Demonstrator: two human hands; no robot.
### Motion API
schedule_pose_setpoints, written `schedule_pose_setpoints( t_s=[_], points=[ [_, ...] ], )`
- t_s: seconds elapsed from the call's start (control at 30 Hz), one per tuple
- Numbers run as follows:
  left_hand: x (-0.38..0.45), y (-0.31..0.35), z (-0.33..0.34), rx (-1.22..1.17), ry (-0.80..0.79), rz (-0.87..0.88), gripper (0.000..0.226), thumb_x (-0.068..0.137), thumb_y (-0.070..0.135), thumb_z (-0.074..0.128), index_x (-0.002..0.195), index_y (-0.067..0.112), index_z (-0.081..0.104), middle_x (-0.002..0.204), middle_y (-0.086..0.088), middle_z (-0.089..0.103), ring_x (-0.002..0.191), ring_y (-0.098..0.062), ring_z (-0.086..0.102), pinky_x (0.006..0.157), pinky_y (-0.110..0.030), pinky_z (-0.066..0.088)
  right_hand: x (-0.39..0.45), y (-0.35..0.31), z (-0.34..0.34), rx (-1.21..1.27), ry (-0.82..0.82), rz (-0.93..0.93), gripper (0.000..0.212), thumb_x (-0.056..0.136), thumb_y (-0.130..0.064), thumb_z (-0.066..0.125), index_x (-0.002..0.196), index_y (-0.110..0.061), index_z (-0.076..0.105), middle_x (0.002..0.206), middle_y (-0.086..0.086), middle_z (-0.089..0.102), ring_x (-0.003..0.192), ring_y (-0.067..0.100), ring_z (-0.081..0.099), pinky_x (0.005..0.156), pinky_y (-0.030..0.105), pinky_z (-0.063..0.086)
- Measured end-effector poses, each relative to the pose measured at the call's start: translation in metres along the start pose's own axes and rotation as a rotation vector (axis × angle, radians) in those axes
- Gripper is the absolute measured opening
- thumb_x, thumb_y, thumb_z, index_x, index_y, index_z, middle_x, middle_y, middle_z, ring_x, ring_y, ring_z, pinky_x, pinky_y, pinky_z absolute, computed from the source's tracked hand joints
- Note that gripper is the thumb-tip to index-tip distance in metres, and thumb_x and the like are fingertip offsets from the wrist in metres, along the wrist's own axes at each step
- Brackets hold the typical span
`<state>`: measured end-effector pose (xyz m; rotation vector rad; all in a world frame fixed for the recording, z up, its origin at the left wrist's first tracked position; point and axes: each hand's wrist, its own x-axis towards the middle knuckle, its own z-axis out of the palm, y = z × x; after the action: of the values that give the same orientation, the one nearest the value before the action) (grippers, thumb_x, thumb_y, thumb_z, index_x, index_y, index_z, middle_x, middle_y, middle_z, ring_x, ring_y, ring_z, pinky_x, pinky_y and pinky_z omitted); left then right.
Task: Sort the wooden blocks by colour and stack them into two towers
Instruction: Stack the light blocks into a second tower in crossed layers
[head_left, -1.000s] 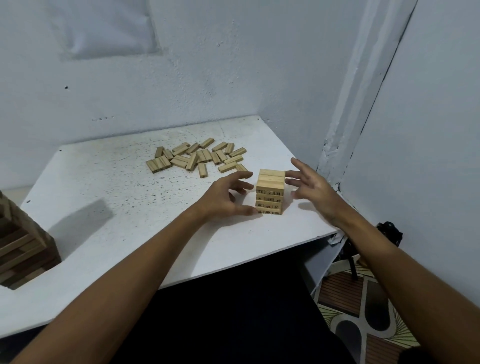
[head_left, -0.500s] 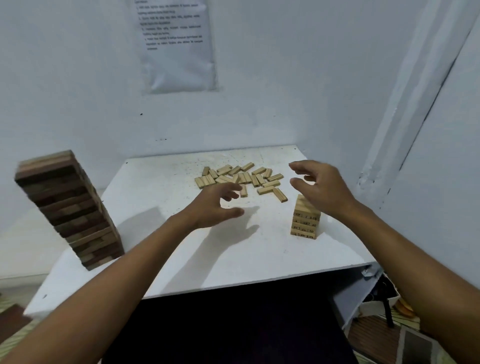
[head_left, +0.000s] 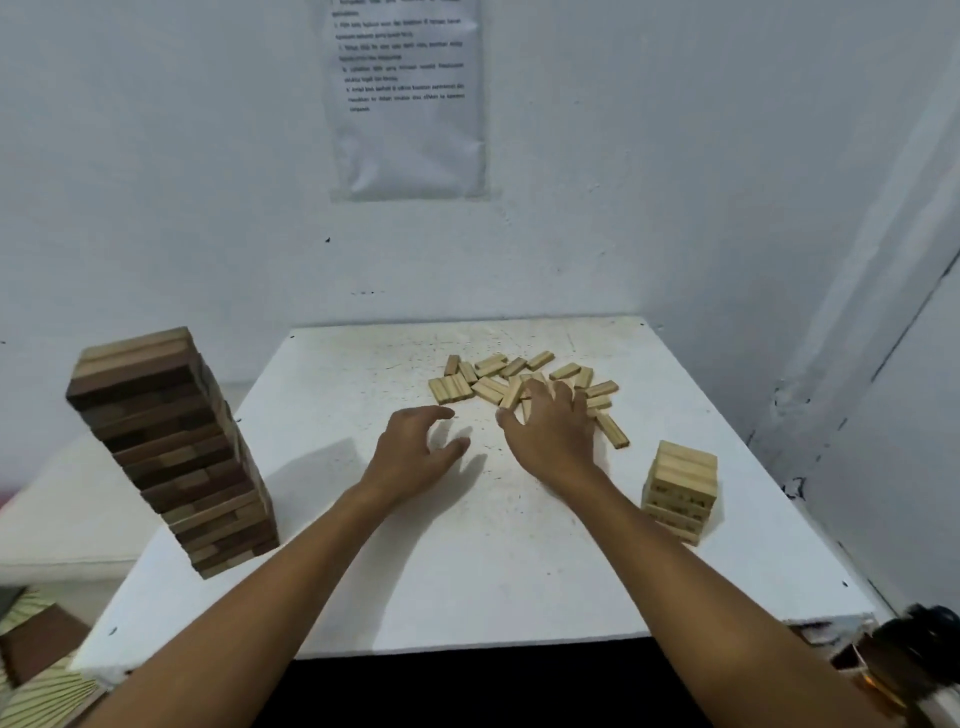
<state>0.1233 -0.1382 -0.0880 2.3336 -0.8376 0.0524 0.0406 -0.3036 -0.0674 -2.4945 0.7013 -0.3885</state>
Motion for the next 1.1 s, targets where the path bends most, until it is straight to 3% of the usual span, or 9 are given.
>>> schedule_pose_setpoints(
  t_s=[0.1,0.2,0.33,0.47,0.63,0.8,0.97,1.1],
  points=[
    [0.024,-0.007,0.007,-0.027,0.036,-0.004,0.072,0.081,0.065,0.041,0.123,0.012,0.064,0.126,-0.008,0.064,0.120,-0.026,0.053,0.102,-0.039,0.037,0.026,0.005,0.014,-0.101,0.015,0.137,0.059,0.095,-0.055,0.039,0.145,-0.022,0.032,0.159,0.019,0.008,0.145,0.044,-0.007,0.115,0.062,0.002],
    [0.053,-0.011,0.016,0.021,0.036,0.033,0.073,0.081,0.067,0.035,0.124,0.015,0.063,0.129,-0.008,0.061,0.123,-0.031,0.050,0.104,-0.049,0.037,0.046,0.012,0.023,-0.182,0.027,0.220,0.064,0.095,-0.060,0.032,0.148,-0.024,0.029,0.160,0.020,-0.002,0.143,0.048,-0.016,0.111,0.066,-0.007],
    [0.083,-0.007,0.029,0.174,-0.096,0.028,0.065,0.086,0.059,0.035,0.142,0.029,0.046,0.160,-0.005,0.024,0.147,-0.032,0.014,0.115,-0.057,0.015,0.062,0.024,0.034,-0.269,0.010,0.281,0.069,0.094,-0.066,0.025,0.150,-0.026,0.025,0.160,0.021,0.000,0.143,0.050,-0.011,0.110,0.069,-0.008],
    [0.098,-0.014,0.045,0.304,-0.230,0.072,0.057,0.097,0.056,0.025,0.151,0.034,0.027,0.164,-0.005,0.005,0.149,-0.030,-0.003,0.116,-0.058,0.004,0.073,0.026,0.044,-0.313,0.011,0.257,0.067,0.094,-0.064,0.024,0.150,-0.026,0.025,0.160,0.019,0.008,0.144,0.050,-0.001,0.112,0.066,0.000],
    [0.087,-0.017,0.046,0.322,-0.164,0.082,0.077,0.084,0.062,0.008,0.148,0.029,0.034,0.160,-0.006,0.020,0.148,-0.027,0.008,0.115,-0.053,0.010,0.077,0.022,0.050,-0.315,-0.020,0.114,0.062,0.097,-0.057,0.026,0.151,-0.026,0.025,0.161,0.016,0.011,0.145,0.045,0.002,0.112,0.061,0.005],
    [0.065,-0.017,0.032,0.262,-0.051,0.087,0.081,0.080,0.059,0.009,0.136,0.019,0.052,0.143,-0.006,0.047,0.131,-0.027,0.037,0.104,-0.048,0.026,0.067,0.008,0.055,-0.349,-0.075,-0.036,0.059,0.099,-0.053,0.027,0.150,-0.023,0.026,0.160,0.014,0.016,0.144,0.044,0.010,0.112,0.058,0.012],
    [0.036,-0.018,0.017,0.170,0.015,0.038,0.081,0.078,0.057,0.011,0.130,0.017,0.059,0.137,-0.005,0.053,0.127,-0.024,0.040,0.103,-0.044,0.023,0.047,0.002,0.057,-0.347,-0.134,-0.157,0.056,0.101,-0.047,0.030,0.150,-0.021,0.025,0.159,0.008,0.018,0.146,0.040,0.009,0.114,0.054,0.011],
    [0.024,-0.027,0.011,0.113,0.004,-0.023,0.082,0.075,0.060,0.014,0.132,0.022,0.059,0.146,-0.003,0.048,0.140,-0.024,0.032,0.113,-0.051,0.017,0.039,-0.003,0.044,-0.342,-0.262,-0.202,0.052,0.101,-0.042,0.031,0.147,-0.018,0.032,0.157,0.010,0.023,0.144,0.043,0.013,0.114,0.055,0.015]
  ],
)
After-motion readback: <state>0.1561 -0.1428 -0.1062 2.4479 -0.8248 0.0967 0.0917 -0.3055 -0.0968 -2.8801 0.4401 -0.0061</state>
